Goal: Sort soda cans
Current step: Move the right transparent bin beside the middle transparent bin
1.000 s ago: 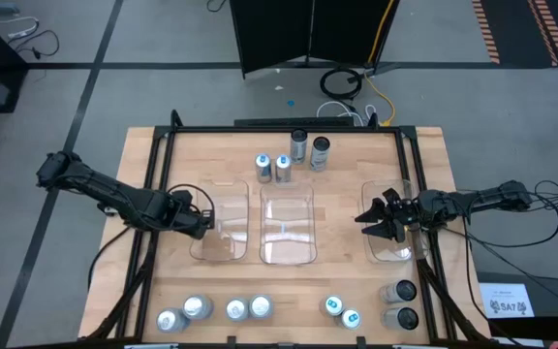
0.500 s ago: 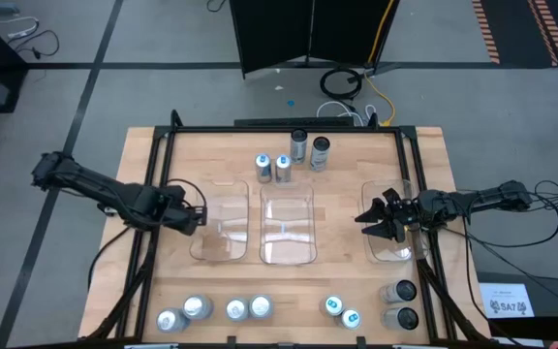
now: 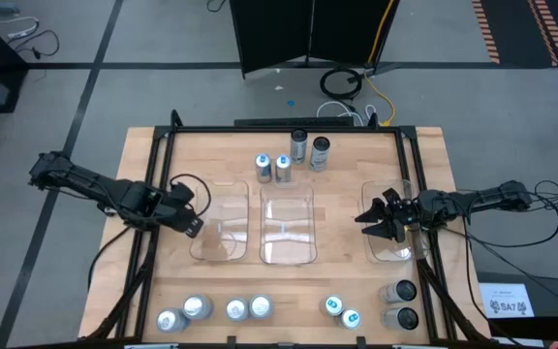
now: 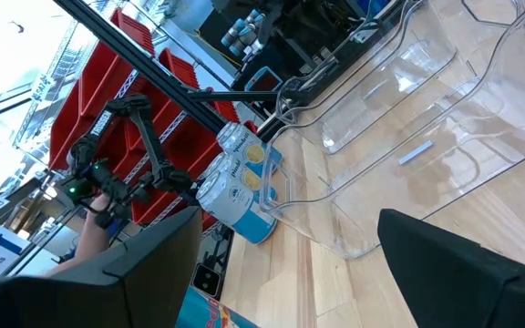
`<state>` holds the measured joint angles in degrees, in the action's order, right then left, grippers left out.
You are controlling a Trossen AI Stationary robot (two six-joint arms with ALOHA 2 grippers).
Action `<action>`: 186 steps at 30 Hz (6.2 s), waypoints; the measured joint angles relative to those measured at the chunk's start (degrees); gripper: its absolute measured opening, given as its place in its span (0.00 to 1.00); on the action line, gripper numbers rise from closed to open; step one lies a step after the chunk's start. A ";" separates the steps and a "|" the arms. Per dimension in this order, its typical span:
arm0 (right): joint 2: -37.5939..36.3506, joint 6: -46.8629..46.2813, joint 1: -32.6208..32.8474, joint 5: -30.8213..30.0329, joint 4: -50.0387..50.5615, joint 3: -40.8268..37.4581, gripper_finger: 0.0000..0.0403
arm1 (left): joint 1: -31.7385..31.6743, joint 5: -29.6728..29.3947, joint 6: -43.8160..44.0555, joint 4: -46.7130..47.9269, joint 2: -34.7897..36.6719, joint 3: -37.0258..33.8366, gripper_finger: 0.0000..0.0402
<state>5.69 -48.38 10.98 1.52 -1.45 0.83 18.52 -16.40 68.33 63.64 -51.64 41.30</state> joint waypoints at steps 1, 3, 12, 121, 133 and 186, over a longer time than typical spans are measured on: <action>0.00 0.00 -0.02 0.00 0.00 0.01 0.81 | -0.01 0.42 -1.60 0.11 0.00 0.00 0.36; 0.00 0.00 0.00 0.00 0.00 0.01 0.81 | 0.00 1.19 -4.12 0.21 -0.02 0.00 0.36; 0.00 0.00 0.00 0.00 0.00 0.00 0.81 | 0.00 1.33 -13.67 0.29 0.00 0.00 0.36; 0.02 12.17 -0.11 -31.80 -4.42 -0.01 0.81 | -0.07 -2.60 -36.01 -3.22 -0.02 0.00 0.36; 0.02 11.43 -0.11 -31.24 -4.36 -0.01 0.83 | -0.07 -2.60 -35.71 -3.23 -0.02 0.00 0.36; 52.96 -27.91 -5.66 -17.78 70.90 57.86 0.81 | -0.07 -5.81 -35.71 -3.36 -0.04 0.00 0.36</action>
<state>58.65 -76.29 5.32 -16.26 69.45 58.69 18.46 -22.21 32.62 60.28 -51.68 41.30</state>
